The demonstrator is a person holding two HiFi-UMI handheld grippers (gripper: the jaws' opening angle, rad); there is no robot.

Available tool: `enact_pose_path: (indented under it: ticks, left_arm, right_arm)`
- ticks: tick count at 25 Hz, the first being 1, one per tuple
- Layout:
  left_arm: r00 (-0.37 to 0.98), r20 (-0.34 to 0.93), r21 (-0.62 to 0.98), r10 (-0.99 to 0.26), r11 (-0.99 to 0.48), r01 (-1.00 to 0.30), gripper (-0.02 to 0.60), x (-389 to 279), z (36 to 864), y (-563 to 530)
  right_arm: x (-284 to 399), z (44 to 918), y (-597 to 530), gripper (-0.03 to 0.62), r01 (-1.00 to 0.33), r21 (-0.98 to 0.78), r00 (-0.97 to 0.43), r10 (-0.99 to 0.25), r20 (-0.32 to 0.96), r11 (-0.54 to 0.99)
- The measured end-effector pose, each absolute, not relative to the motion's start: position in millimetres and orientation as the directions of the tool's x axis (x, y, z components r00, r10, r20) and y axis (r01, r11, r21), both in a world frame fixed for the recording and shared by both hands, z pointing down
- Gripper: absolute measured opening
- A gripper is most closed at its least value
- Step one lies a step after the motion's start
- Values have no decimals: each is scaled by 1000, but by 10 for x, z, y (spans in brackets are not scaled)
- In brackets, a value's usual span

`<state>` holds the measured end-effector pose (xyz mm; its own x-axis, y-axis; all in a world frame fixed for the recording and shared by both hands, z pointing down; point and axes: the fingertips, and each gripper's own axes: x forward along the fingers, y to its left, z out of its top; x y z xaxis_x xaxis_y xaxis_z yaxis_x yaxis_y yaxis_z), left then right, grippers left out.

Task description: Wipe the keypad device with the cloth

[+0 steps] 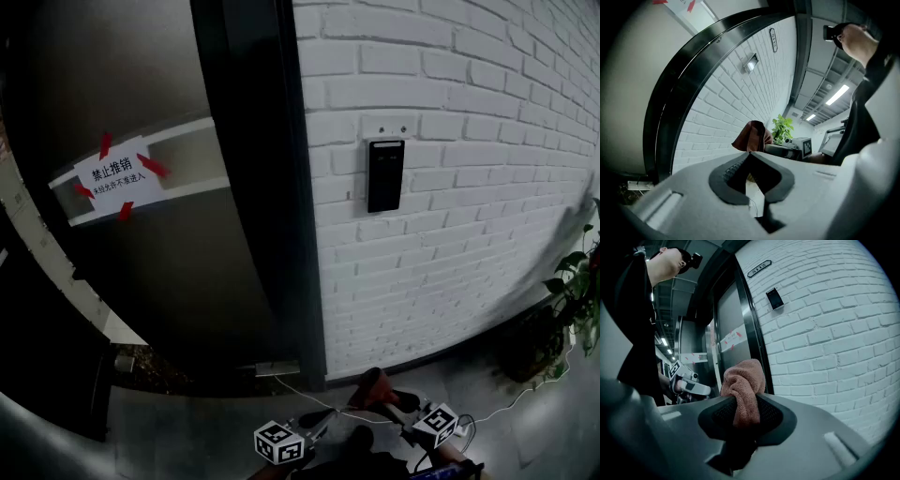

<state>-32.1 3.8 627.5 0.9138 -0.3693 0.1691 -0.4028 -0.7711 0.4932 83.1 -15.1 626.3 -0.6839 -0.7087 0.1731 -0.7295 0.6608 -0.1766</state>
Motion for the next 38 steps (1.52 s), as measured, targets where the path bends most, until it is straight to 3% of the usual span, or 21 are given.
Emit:
enact_pose_path:
  ticks: [5, 11, 15, 18, 24, 32, 38]
  left_arm:
    - [914, 155, 473, -375, -784, -402, 3, 2, 6105, -390]
    - [918, 126, 455, -377, -800, -391, 3, 442, 5833, -848]
    - [914, 128, 451, -385, -798, -399, 3, 610, 5767, -1039]
    - [903, 131, 449, -409, -787, -422, 3, 694, 5761, -1167]
    - [900, 128, 445, -416, -787, -428, 3, 782, 5740, -1354]
    - [907, 109, 433, -407, -802, -411, 3, 673, 5603, -1564]
    - [925, 101, 430, -365, -823, -372, 4, 604, 5564, -1606]
  right_arm:
    - [1285, 5985, -668, 94, -693, -87, -718, -674, 174, 716]
    - [1609, 5149, -1319, 94, -558, 69, -822, -562, 91, 827]
    - [1758, 4304, -1741, 95, -535, 153, -842, -540, -11, 831]
    - [1835, 3472, -2085, 95, -586, 196, -810, -567, -149, 786]
    - [1865, 2379, -2609, 95, -694, 209, -717, -634, -288, 689]
    - [1813, 1701, -2912, 95, -812, 344, -579, -725, -373, 471]
    - [1635, 1145, -2849, 94, -791, 498, -569, -727, -385, 356]
